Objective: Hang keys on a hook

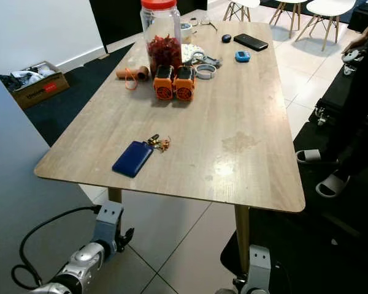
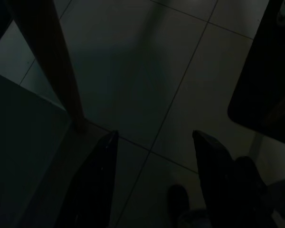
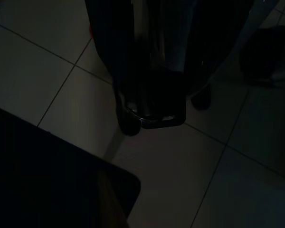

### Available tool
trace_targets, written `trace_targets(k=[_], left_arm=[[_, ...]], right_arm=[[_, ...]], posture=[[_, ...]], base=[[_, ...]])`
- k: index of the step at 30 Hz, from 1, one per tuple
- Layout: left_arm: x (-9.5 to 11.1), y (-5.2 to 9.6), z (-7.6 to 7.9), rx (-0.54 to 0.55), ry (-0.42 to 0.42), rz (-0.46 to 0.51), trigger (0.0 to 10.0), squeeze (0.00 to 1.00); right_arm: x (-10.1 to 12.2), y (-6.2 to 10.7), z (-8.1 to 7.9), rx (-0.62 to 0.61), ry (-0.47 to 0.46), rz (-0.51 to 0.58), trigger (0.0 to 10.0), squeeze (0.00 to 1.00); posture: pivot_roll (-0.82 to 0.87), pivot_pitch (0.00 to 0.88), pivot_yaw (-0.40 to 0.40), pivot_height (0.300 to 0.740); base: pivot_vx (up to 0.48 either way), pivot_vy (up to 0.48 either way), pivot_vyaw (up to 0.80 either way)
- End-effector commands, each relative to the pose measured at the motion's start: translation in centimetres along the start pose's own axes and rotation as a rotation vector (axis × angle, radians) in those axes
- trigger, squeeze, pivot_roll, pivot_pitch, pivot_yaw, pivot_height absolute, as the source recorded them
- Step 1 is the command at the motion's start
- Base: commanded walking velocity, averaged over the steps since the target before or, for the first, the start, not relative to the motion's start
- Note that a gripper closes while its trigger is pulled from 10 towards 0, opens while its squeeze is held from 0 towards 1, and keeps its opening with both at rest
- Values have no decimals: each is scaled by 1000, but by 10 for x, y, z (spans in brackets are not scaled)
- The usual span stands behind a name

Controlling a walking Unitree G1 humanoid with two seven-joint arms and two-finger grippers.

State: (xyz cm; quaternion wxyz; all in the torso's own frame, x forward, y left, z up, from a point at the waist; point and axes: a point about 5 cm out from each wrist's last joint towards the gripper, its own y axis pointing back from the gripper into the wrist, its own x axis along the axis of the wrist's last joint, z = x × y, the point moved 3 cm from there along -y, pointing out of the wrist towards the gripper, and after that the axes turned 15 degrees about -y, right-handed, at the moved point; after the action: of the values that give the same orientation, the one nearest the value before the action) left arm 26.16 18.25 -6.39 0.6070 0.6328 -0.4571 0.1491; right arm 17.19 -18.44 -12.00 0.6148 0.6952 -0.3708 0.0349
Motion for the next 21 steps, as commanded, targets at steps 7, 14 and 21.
trace_targets(k=[7, 14, 21], left_arm=[[-4, 1, -4, 19, 25, -19, 10000, 0], [-4, 1, -3, 15, 25, -15, 10000, 0], [-3, 1, -1, 10, 31, -9, 10000, 0]], right_arm=[[12, -1, -3, 0, 4, 66, 10000, 0], [16, -2, -4, 3, 14, 72, 10000, 0], [21, -2, -4, 4, 15, 85, 10000, 0]], posture=[[51, 49, 7, 740], [50, 49, 7, 740], [48, 51, 5, 740]], base=[[0, 0, 0], [-167, 0, 0], [-389, 0, 0]])
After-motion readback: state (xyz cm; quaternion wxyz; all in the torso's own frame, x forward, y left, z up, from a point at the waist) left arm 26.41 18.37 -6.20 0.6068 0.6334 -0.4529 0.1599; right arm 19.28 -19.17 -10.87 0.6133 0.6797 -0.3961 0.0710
